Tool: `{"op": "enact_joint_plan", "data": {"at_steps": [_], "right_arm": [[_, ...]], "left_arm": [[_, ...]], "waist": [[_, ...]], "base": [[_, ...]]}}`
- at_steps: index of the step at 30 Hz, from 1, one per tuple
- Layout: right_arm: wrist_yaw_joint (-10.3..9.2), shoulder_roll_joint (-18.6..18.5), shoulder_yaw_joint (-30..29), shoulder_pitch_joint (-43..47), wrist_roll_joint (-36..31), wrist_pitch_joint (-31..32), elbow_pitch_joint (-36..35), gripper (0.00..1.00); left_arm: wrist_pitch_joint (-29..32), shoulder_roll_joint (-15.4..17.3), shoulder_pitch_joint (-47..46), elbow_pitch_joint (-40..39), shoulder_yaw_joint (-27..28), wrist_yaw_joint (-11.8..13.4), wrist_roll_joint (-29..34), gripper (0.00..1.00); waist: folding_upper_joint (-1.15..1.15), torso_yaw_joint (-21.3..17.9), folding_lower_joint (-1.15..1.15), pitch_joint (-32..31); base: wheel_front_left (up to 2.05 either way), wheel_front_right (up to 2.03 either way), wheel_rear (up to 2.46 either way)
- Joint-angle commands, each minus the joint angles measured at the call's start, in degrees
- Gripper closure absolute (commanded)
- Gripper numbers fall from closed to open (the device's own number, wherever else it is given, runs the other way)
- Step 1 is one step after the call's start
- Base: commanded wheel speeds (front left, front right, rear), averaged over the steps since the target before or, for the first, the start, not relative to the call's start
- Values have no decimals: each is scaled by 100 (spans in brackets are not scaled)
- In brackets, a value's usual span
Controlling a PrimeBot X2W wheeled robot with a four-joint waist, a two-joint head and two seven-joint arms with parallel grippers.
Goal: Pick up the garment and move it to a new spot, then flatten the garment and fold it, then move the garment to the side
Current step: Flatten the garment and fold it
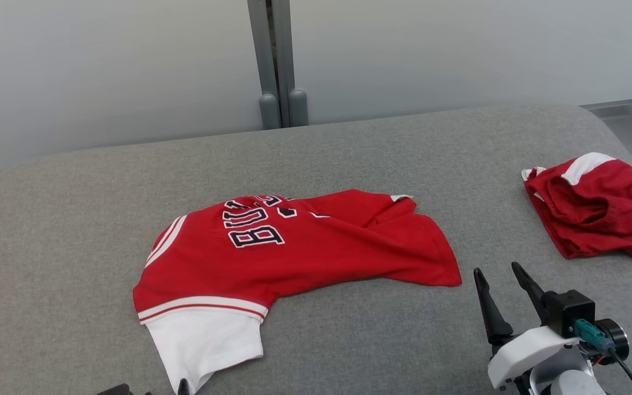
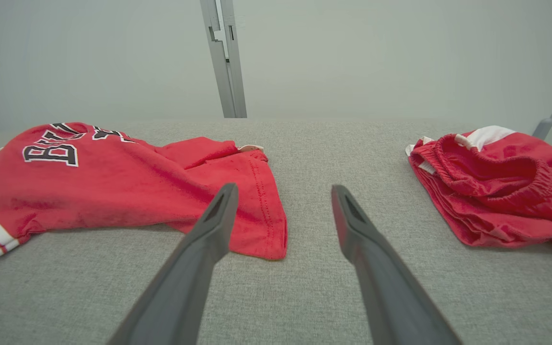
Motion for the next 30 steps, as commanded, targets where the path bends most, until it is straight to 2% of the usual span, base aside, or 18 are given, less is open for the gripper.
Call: {"op": "enact_joint_plan", "data": {"at_steps": [1, 12, 13, 14, 15, 16, 23, 30], "right_arm": [[-9, -21, 20, -22, 24, -25, 23, 0], [-9, -21, -15, -62, -34, -25, 44, 0], [-9, -21, -28, -69, -53, -25, 58, 0], [-9, -21, -33, -75, -52, -25, 69, 0], [-9, -21, -31, -84, -62, -25, 85, 0], [-9, -21, -25, -103, -94, -25, 111, 0], [-9, -22, -122, -440, -320, -25, 528, 0], [-9, -22, -380, -1067, -526, 197, 1592, 0]], "left_arm": [[32, 9, -171, 21, -44, 45, -126, 0], [284, 6, -292, 244, -422, 182, -333, 1], [341, -4, -308, 269, -517, 178, -337, 56], [353, -8, -317, 262, -554, 181, -361, 72], [361, -7, -326, 252, -586, 177, -379, 83], [358, -7, -343, 229, -634, 158, -394, 100], [13, 25, -492, -41, -677, 224, -392, 100], [-383, 155, -606, -448, -552, 292, -336, 100]], "waist": [[0, -26, 0, 21], [0, -124, 0, 116], [0, -116, 0, 134], [0, -107, 0, 145], [0, -97, 0, 154], [0, -80, 0, 166], [0, 67, 0, 251], [0, 292, 0, 353]], "base": [[0, 0, 0], [0, 0, 0], [0, 0, 0], [0, 0, 0], [0, 0, 0], [0, 0, 0], [0, 0, 0], [0, 0, 0]]}}
